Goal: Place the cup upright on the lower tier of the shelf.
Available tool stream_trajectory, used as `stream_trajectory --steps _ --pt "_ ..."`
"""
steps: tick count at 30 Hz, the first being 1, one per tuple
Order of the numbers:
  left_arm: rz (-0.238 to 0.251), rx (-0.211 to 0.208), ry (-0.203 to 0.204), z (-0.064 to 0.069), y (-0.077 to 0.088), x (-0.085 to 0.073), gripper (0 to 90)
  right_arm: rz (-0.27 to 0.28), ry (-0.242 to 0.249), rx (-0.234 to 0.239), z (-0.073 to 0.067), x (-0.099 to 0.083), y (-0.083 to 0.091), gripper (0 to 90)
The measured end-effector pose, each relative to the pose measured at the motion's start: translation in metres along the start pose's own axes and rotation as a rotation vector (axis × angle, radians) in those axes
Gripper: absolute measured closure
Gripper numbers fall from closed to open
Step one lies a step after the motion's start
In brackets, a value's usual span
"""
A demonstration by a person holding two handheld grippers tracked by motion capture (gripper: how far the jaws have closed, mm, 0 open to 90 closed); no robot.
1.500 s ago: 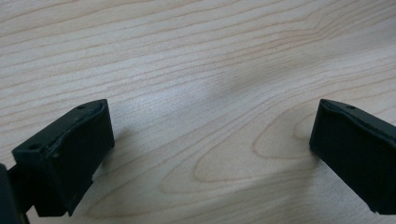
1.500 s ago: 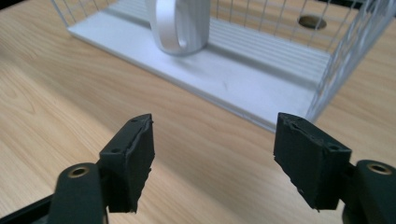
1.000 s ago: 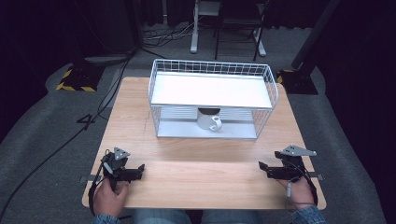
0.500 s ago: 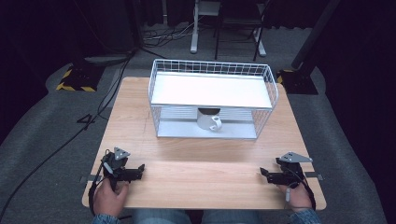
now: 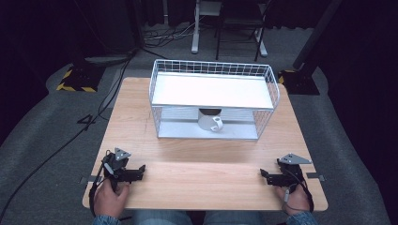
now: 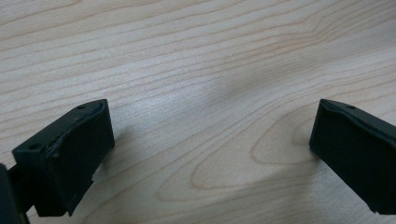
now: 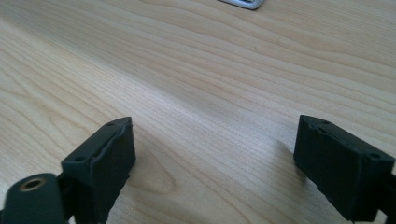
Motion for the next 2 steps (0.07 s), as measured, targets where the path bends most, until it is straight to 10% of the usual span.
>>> stream_trajectory --steps 2 --pt "0.0 0.0 0.0 0.0 0.0 0.0 0.1 0.0 0.0 0.0 0.0 0.0 0.0 12.1"
Point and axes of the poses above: each handheld gripper's, and its own axes: y roughly backward along the jaws, x roughly out of its top, z roughly to its right, the point moved 6 cm from there along -y, roughly forward along the jaws, and after that the axes turned 11 degrees about y, right-handed, at the moved point
